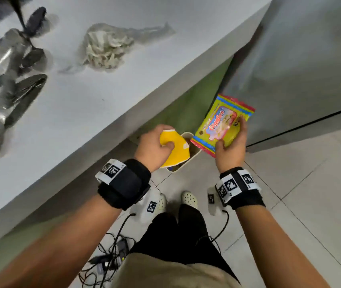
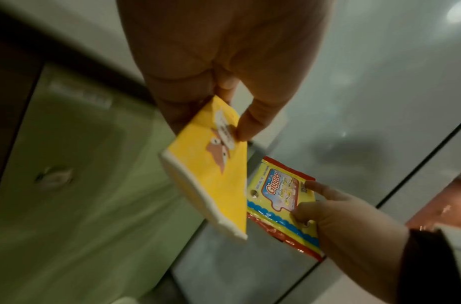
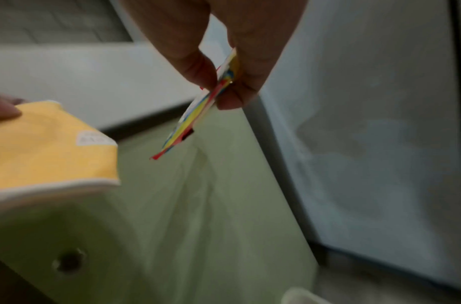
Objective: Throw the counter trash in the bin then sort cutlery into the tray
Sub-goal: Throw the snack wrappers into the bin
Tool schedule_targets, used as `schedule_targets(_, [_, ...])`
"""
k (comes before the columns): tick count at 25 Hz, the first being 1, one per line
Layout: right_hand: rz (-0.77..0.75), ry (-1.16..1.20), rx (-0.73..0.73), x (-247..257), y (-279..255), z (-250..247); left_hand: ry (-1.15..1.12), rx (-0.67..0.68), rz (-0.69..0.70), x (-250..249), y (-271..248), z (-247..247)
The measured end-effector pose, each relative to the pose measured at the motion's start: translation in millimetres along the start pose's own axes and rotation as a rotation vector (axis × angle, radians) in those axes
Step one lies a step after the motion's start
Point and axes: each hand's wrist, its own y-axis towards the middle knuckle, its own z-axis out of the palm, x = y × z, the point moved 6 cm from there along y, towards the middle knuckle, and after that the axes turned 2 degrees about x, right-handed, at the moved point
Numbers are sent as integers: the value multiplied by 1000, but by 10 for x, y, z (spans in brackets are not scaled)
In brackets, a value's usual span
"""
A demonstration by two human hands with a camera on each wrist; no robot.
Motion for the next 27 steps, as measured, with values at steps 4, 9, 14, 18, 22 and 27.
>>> schedule_targets(4, [364,-53,87,-1228,10,466,174,48,-139,803,593,740])
schedule_targets(9, [547,-135,174,-2407,196,1082,205,10,-343,1897,1270,1531])
schedule_targets(14, [458,-279,270,-3153,532,1582,246,-59,-469,2707,1792,2120])
schedule_targets(18, [330,-484,459,-3607,806,1959,228,-82,-509,3119,2121,2468])
schedule_targets(22, [214,-775,620,-3963,918,2310,151,-145,-563,3351,2361,2647])
schedule_targets(27, [211,-1158,777,-4388,963,2541,121,-103,-577,3582,2634,2894])
